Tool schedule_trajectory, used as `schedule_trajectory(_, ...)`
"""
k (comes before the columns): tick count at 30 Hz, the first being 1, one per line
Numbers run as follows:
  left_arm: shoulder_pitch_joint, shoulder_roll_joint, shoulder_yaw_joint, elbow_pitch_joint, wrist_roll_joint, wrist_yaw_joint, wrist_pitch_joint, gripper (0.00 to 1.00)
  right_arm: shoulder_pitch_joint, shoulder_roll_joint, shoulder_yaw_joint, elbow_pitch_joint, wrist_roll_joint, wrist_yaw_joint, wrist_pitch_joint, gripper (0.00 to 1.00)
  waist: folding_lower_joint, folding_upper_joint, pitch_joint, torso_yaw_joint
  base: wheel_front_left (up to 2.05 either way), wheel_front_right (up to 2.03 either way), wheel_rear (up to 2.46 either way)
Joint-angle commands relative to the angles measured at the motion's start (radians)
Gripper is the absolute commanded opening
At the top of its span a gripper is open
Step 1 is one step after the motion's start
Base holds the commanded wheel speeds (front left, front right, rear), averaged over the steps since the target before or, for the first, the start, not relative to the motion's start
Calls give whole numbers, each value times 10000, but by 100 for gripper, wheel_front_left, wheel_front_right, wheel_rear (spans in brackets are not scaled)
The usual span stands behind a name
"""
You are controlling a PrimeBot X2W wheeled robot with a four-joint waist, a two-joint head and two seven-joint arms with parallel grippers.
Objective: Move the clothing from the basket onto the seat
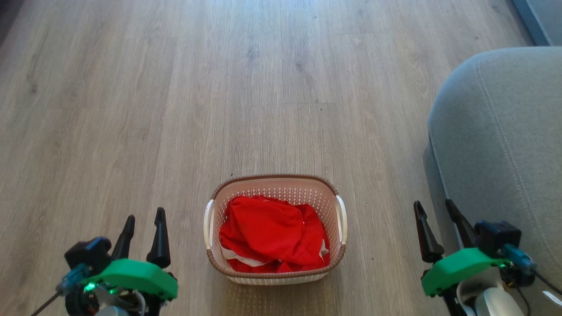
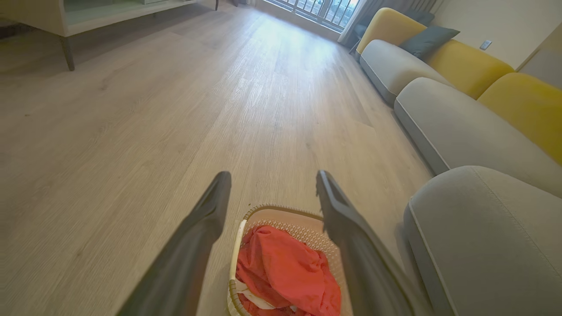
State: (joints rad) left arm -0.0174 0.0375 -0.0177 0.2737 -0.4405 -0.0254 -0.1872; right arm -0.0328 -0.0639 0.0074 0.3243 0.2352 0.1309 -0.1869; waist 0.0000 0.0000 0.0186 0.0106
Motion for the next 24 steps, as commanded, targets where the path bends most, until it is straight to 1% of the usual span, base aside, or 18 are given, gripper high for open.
schedule_trajectory(1, -500, 112, 186, -374, 377, 53, -177, 100, -567, -150, 236, -263, -389, -1, -176, 100, 0, 0, -3, 2, 0, 0, 0)
schedule_trajectory(21, -554, 127, 115, -368, 2414, 209, -733, 100, -680, -114, 270, -236, -2535, -2, -737, 100, 0, 0, 37, -10, 0, 0, 0)
schedule_trajectory(24, -554, 127, 129, -348, 2459, 199, -745, 100, -685, -99, 238, -225, -2510, -2, -749, 100, 0, 0, 41, -23, 0, 0, 0)
